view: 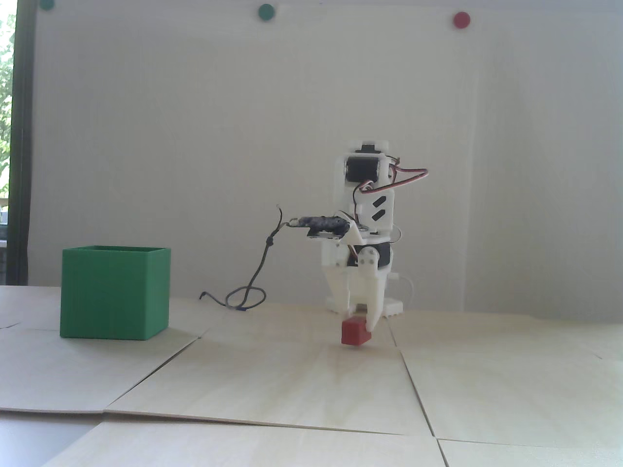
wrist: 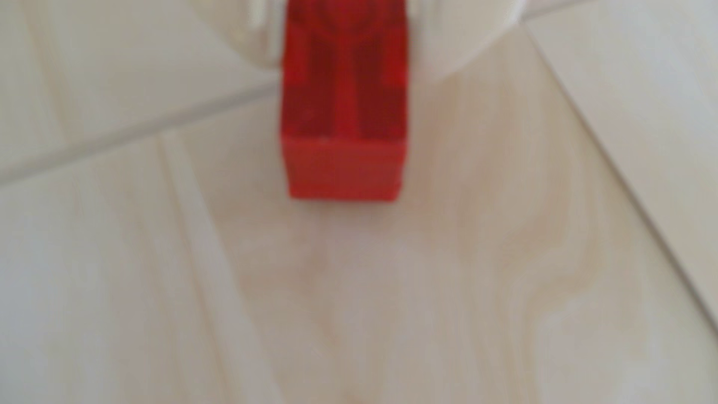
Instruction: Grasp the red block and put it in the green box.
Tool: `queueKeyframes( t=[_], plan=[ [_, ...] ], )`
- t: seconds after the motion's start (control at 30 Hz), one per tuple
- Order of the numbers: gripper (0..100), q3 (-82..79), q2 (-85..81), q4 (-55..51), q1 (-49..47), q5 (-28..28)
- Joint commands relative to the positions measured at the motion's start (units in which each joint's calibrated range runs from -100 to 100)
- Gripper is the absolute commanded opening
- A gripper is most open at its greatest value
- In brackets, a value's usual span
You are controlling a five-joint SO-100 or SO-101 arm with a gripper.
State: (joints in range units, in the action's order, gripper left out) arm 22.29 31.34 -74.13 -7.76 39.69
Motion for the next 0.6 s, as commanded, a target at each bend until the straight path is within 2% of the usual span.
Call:
queueKeyframes(
  t=[0.0,0.27,0.57],
  plan=[
    [2,14.27,-9.51,-2.69,1.77,-0.7],
    [2,31.83,-13.38,-2.6,14.55,-0.7],
    [2,41.24,-13.61,-1.93,34.74,-0.64]
  ],
)
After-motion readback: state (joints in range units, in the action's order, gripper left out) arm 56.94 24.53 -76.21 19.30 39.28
